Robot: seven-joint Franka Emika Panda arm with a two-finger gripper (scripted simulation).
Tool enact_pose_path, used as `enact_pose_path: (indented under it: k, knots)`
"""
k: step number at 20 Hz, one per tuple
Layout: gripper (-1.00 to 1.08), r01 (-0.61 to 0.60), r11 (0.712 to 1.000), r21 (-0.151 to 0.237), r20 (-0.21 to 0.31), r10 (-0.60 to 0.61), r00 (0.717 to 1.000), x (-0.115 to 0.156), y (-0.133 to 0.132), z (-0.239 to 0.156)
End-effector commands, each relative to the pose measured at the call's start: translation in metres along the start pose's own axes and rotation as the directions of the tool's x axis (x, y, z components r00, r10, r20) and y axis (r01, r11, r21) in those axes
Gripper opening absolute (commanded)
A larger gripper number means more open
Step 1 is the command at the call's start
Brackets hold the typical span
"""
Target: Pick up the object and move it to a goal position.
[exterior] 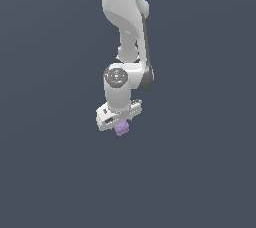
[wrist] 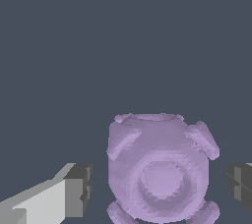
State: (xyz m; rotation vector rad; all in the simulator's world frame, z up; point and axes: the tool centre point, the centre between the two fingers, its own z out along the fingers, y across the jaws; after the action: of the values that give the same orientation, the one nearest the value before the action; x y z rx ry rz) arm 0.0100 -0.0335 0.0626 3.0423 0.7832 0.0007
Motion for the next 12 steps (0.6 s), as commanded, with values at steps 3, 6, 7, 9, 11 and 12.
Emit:
enact_pose_path:
  k: [3, 6, 7, 9, 11, 12]
  knots:
    - [1.00, 0.001, 1.000, 0.000, 0.000, -0.001, 1.000, -0.001, 0.000, 0.019]
    - [1.00, 0.002, 1.000, 0.000, 0.000, -0.002, 1.000, 0.000, 0.000, 0.023]
    - [1.00, 0.002, 1.000, 0.000, 0.000, -0.002, 1.000, 0.000, 0.000, 0.023]
    - [-1.00, 0.002, 1.000, 0.000, 0.000, -0.002, 1.000, 0.000, 0.000, 0.023]
    - [-1.00, 0.002, 1.000, 0.000, 0.000, -0.002, 1.000, 0.000, 0.000, 0.023]
    - [-1.00, 0.002, 1.000, 0.000, 0.000, -0.002, 1.000, 0.000, 0.000, 0.023]
